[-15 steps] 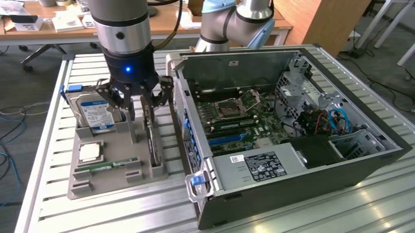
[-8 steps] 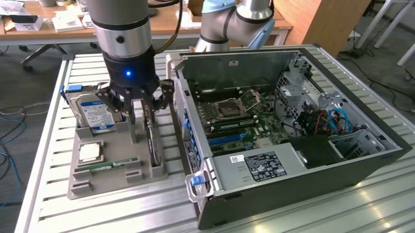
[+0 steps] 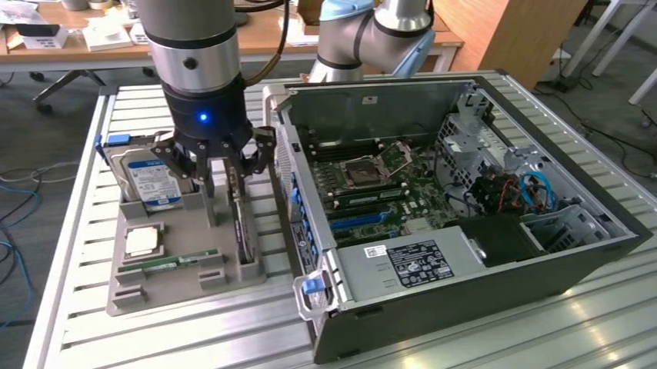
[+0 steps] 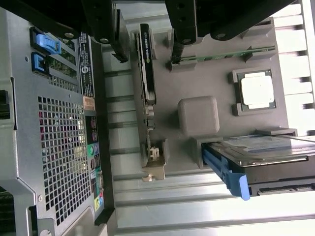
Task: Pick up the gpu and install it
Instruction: 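Pick up the gpu and move the gpu toward the slot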
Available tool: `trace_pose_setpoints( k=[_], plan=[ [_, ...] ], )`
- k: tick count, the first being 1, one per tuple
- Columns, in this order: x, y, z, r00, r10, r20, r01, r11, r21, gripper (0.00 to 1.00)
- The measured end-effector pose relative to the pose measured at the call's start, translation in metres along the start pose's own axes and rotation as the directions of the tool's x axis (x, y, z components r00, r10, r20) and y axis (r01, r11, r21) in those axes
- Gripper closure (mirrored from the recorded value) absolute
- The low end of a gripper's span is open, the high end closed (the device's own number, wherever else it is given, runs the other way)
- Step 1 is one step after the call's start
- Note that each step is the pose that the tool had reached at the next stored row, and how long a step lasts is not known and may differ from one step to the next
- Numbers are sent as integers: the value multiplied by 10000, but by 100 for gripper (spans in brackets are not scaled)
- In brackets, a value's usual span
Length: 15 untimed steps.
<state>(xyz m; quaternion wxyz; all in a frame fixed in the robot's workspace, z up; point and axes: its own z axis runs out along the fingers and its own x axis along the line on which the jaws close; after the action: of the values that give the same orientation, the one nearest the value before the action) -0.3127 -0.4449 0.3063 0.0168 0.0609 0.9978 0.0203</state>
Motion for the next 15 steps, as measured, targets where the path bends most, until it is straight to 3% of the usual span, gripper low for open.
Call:
trace_pose_setpoints(
  k=[15],
  plan=[
    [-59, 7, 30, 10000, 3, -11, -3, 10000, 1, 53]
  ],
)
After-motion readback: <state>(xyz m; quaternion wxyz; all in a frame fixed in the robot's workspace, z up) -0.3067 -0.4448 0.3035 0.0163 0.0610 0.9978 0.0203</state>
